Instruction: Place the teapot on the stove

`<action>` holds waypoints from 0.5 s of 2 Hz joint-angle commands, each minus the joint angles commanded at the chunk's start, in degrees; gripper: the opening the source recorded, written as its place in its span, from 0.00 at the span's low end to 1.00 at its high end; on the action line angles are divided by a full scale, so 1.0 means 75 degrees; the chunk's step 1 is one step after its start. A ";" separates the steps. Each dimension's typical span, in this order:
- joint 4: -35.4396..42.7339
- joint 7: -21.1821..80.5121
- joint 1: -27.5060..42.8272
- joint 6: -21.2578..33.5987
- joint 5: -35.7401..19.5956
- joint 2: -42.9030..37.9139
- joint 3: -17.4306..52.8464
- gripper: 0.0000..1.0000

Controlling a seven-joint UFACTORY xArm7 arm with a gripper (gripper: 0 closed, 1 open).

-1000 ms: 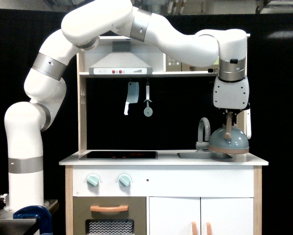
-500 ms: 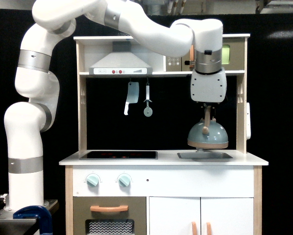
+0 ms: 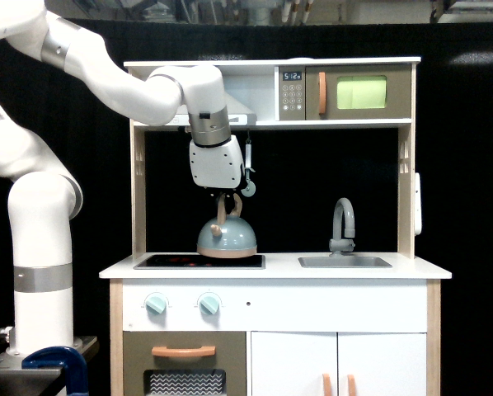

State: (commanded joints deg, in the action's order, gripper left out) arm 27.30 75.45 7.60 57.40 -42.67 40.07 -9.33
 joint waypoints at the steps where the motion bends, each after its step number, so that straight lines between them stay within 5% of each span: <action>1: -0.1125 -0.1415 0.0913 0.0390 -0.0033 0.2145 -0.0342 0.00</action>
State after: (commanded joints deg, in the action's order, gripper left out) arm 18.85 64.84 14.45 60.33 -42.92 56.15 -11.89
